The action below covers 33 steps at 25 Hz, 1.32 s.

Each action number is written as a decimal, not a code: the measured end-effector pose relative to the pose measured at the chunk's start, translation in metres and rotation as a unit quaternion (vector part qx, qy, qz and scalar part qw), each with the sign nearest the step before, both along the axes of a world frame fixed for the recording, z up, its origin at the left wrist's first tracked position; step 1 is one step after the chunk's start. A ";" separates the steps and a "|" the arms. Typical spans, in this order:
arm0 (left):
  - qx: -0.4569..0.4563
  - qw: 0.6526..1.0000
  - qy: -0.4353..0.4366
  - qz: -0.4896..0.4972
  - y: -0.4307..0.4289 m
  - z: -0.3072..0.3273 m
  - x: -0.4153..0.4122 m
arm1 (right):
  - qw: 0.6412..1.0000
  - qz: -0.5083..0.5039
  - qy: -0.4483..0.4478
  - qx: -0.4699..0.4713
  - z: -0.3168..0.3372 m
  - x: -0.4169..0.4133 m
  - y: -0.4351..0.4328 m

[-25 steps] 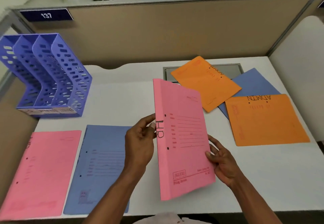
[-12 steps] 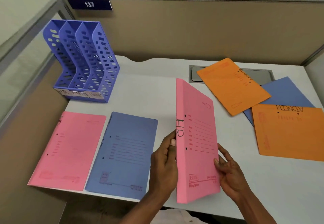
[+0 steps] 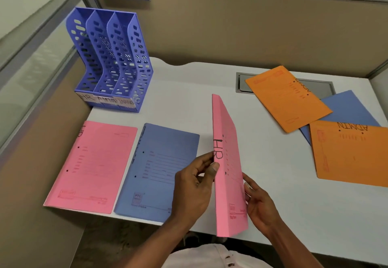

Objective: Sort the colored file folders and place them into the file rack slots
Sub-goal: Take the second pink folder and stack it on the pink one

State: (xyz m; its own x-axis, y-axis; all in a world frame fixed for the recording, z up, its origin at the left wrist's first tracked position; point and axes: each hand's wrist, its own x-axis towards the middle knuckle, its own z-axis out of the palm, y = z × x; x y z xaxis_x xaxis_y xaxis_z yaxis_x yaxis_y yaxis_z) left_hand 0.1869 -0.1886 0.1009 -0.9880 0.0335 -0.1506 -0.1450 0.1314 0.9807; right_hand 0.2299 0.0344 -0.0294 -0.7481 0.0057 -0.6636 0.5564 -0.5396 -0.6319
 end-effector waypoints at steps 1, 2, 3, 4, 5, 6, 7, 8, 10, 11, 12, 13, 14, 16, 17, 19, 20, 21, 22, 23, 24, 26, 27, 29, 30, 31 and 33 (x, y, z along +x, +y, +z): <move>-0.011 1.000 0.002 0.005 0.003 0.001 0.002 | 1.000 0.008 0.001 0.017 -0.001 -0.002 0.003; -0.026 1.000 0.003 0.012 0.005 0.001 0.005 | 0.999 0.015 0.001 0.028 -0.001 -0.005 0.007; -0.038 0.999 0.001 0.021 0.008 0.002 0.008 | 0.999 0.022 0.001 0.034 -0.002 -0.007 0.011; -0.043 0.999 -0.004 0.032 0.011 0.002 0.012 | 0.999 0.031 0.002 0.037 -0.002 -0.009 0.016; -0.046 0.998 -0.012 0.045 0.013 0.002 0.016 | 0.998 0.039 0.004 0.038 -0.003 -0.010 0.021; -0.051 0.997 -0.018 0.061 0.015 0.001 0.020 | 0.998 0.049 0.005 0.036 -0.003 -0.013 0.024; -0.059 0.995 -0.020 0.077 0.015 0.000 0.022 | 0.998 0.058 0.008 0.032 -0.004 -0.015 0.027; -0.070 0.993 -0.021 0.092 0.014 -0.001 0.025 | 0.997 0.067 0.011 0.029 -0.006 -0.018 0.028; -0.093 0.987 -0.023 0.129 0.005 -0.005 0.030 | 0.995 0.095 0.012 0.024 -0.007 -0.024 0.024; -0.099 0.984 -0.026 0.148 -0.003 -0.007 0.034 | 0.994 0.109 0.014 0.021 -0.007 -0.026 0.018; -0.101 0.980 -0.033 0.165 -0.013 -0.010 0.037 | 0.992 0.120 0.019 0.019 -0.005 -0.028 0.011; -0.103 0.977 -0.043 0.181 -0.023 -0.012 0.039 | 0.991 0.130 0.027 0.019 -0.002 -0.029 0.003; -0.109 0.973 -0.051 0.195 -0.034 -0.014 0.041 | 0.990 0.138 0.035 0.021 0.002 -0.032 -0.007; -0.128 0.967 -0.060 0.214 -0.058 -0.017 0.040 | 0.988 0.147 0.045 0.029 0.010 -0.037 -0.030; -0.137 0.965 -0.062 0.217 -0.071 -0.018 0.037 | 0.987 0.149 0.049 0.042 0.013 -0.041 -0.043; -0.163 0.962 -0.072 0.208 -0.101 -0.024 0.027 | 0.982 0.158 0.052 0.085 0.016 -0.047 -0.073; -0.181 0.960 -0.080 0.200 -0.118 -0.027 0.021 | 0.979 0.162 0.055 0.111 0.016 -0.051 -0.090; -0.199 0.958 -0.087 0.190 -0.139 -0.031 0.014 | 0.974 0.165 0.062 0.140 0.016 -0.055 -0.109; -0.218 0.955 -0.091 0.180 -0.161 -0.035 0.007 | 0.969 0.167 0.069 0.170 0.016 -0.060 -0.128; -0.236 0.951 -0.095 0.173 -0.183 -0.039 0.000 | 0.963 0.168 0.075 0.197 0.015 -0.064 -0.148; -0.251 0.948 -0.099 0.168 -0.209 -0.043 -0.007 | 0.958 0.168 0.078 0.220 0.013 -0.069 -0.169; -0.275 0.942 -0.107 0.161 -0.262 -0.051 -0.019 | 0.950 0.172 0.076 0.249 0.007 -0.079 -0.214; -0.291 0.938 -0.108 0.154 -0.288 -0.057 -0.025 | 0.950 0.173 0.070 0.252 0.004 -0.083 -0.236; -0.327 0.928 -0.111 0.140 -0.335 -0.068 -0.036 | 0.949 0.179 0.057 0.251 0.000 -0.089 -0.276; -0.341 0.923 -0.114 0.138 -0.355 -0.074 -0.042 | 0.947 0.185 0.053 0.259 0.000 -0.092 -0.294; -0.351 0.919 -0.119 0.136 -0.374 -0.079 -0.047 | 0.943 0.191 0.046 0.269 -0.003 -0.094 -0.313; -0.358 0.915 -0.129 0.132 -0.399 -0.089 -0.055 | 0.936 0.203 0.038 0.286 -0.008 -0.097 -0.343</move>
